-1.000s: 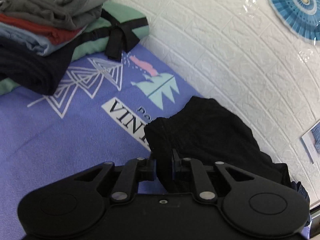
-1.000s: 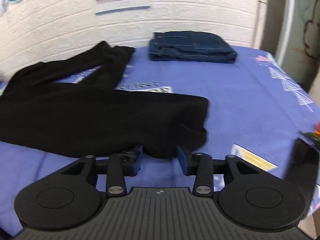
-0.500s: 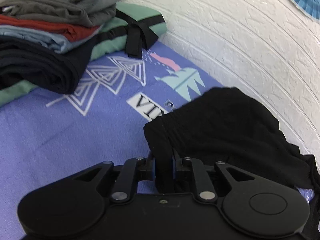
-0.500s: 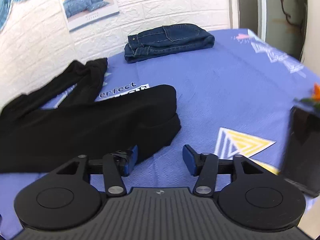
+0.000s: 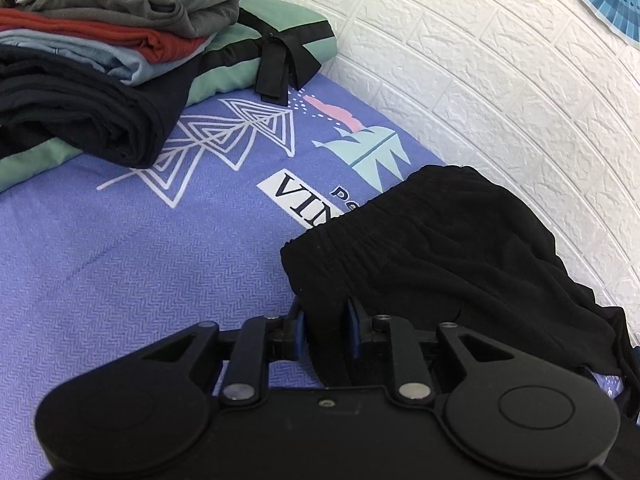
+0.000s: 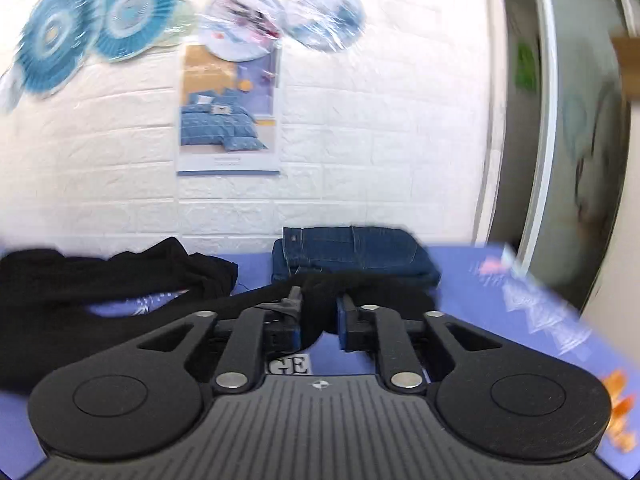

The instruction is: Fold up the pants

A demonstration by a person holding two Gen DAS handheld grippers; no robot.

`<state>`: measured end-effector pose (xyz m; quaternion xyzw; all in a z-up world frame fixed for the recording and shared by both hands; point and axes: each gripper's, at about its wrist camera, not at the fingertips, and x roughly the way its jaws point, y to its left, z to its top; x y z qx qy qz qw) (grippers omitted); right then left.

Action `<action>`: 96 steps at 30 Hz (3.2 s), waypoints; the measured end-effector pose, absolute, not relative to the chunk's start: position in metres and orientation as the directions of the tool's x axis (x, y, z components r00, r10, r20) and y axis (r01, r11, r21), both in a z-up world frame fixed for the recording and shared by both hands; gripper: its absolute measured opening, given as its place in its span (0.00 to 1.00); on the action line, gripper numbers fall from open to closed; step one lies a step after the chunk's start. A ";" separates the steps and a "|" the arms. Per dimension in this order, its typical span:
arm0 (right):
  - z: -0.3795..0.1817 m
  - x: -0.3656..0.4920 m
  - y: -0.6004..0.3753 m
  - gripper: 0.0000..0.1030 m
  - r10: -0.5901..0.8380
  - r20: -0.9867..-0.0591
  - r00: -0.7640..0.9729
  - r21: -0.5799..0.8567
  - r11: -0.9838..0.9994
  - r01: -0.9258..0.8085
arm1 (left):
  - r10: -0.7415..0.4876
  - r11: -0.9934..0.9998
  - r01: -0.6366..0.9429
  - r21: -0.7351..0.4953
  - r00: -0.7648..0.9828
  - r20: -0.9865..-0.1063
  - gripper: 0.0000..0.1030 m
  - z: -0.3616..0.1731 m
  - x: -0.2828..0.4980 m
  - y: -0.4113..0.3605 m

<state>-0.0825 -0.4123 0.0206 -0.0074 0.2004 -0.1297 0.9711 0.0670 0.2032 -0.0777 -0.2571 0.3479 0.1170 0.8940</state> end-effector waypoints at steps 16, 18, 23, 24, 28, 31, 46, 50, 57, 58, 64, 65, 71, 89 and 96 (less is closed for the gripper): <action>-0.048 -0.090 -0.481 0.98 -0.417 -0.617 0.667 -0.033 0.861 0.508 | 0.006 0.803 -0.407 -0.435 0.736 -0.677 0.24 -0.080 0.066 0.212; -0.062 -0.080 -0.487 0.98 -0.420 -0.648 0.635 -0.080 0.867 0.491 | 0.013 0.790 -0.421 -0.446 0.738 -0.674 0.30 -0.081 0.066 0.212; -0.079 -0.075 -0.489 0.30 -0.393 -0.671 0.628 -0.064 0.875 0.480 | 0.080 0.826 -0.432 -0.363 0.726 -0.683 0.15 -0.077 0.071 0.200; -0.078 -0.074 -0.487 0.11 -0.425 -0.670 0.608 -0.106 0.866 0.489 | 0.095 0.837 -0.427 -0.343 0.730 -0.677 0.15 -0.076 0.071 0.199; -0.083 -0.074 -0.500 0.09 -0.499 -0.676 0.541 -0.171 0.821 0.545 | 0.091 0.806 -0.453 -0.381 0.731 -0.677 0.30 -0.083 0.071 0.208; -0.065 -0.080 -0.495 0.35 -0.478 -0.646 0.595 -0.132 0.838 0.530 | 0.097 0.802 -0.463 -0.377 0.724 -0.683 0.84 -0.073 0.064 0.209; -0.042 0.047 -0.390 0.98 -0.041 -0.570 0.821 0.048 0.995 0.083 | 0.049 0.882 -0.310 -0.356 0.811 -0.583 1.00 0.001 0.133 0.186; -0.064 0.087 -0.380 0.97 -0.013 -0.623 0.782 0.063 0.996 0.067 | 0.032 0.898 -0.290 -0.332 0.794 -0.608 1.00 -0.008 0.185 0.172; -0.091 0.127 -0.376 0.97 0.007 -0.676 0.737 0.086 0.994 0.070 | -0.055 0.901 -0.245 -0.358 0.755 -0.654 1.00 -0.037 0.276 0.156; -0.093 0.129 -0.377 0.97 0.015 -0.676 0.737 0.094 0.993 0.065 | -0.077 0.894 -0.241 -0.378 0.747 -0.660 1.00 -0.043 0.288 0.155; -0.098 0.141 -0.377 0.85 0.089 -0.673 0.734 0.144 0.989 0.012 | -0.096 0.927 -0.191 -0.323 0.712 -0.695 0.78 -0.066 0.320 0.130; -0.097 0.142 -0.375 0.66 0.116 -0.675 0.729 0.144 0.989 -0.024 | -0.066 0.946 -0.176 -0.271 0.716 -0.695 0.08 -0.066 0.320 0.123; -0.048 0.154 -0.387 0.10 -0.148 -0.589 0.795 -0.154 0.986 0.069 | 0.000 0.936 -0.228 -0.270 0.765 -0.644 0.00 -0.043 0.315 0.132; -0.014 0.274 -0.469 0.13 -0.386 -0.556 0.736 -0.308 0.918 0.249 | 0.147 0.886 -0.392 -0.246 0.743 -0.653 0.00 -0.031 0.331 0.134; -0.026 0.303 -0.495 0.51 -0.334 -0.607 0.721 -0.205 0.942 0.264 | 0.240 0.853 -0.481 -0.205 0.708 -0.665 0.00 -0.043 0.350 0.137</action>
